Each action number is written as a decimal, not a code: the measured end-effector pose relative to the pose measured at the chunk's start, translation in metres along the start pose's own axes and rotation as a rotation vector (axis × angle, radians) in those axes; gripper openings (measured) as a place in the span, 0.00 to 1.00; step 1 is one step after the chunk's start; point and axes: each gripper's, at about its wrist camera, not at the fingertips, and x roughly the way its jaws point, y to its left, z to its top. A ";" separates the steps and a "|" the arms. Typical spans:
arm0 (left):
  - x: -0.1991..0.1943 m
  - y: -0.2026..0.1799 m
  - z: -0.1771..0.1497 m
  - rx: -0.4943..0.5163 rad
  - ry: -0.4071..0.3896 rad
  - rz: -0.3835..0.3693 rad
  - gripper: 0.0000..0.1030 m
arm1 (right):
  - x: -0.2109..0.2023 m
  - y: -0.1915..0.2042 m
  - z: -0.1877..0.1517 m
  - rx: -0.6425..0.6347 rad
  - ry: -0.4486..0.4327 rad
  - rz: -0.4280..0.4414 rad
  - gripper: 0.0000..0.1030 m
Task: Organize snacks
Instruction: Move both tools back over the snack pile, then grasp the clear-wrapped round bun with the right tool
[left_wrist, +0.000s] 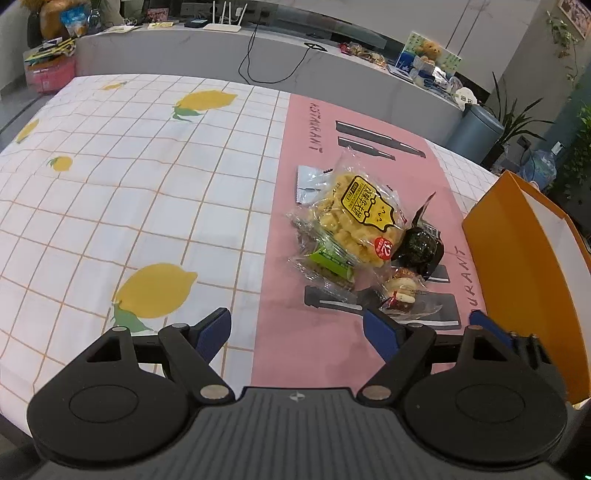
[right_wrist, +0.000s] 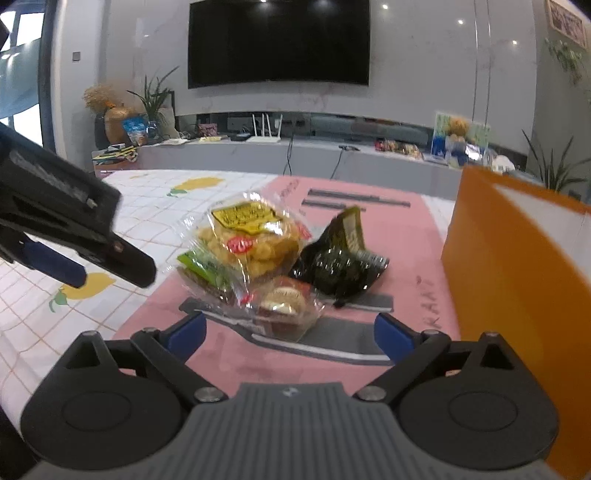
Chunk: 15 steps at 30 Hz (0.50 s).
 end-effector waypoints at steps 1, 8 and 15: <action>-0.002 0.000 0.000 0.001 -0.006 0.002 0.92 | 0.004 0.001 0.000 0.005 0.012 -0.009 0.93; -0.005 0.000 0.003 0.002 -0.026 0.008 0.92 | 0.015 0.013 0.003 -0.030 -0.020 -0.061 0.94; 0.000 0.000 0.005 0.010 -0.027 0.045 0.92 | 0.028 0.020 0.002 -0.064 -0.019 -0.085 0.90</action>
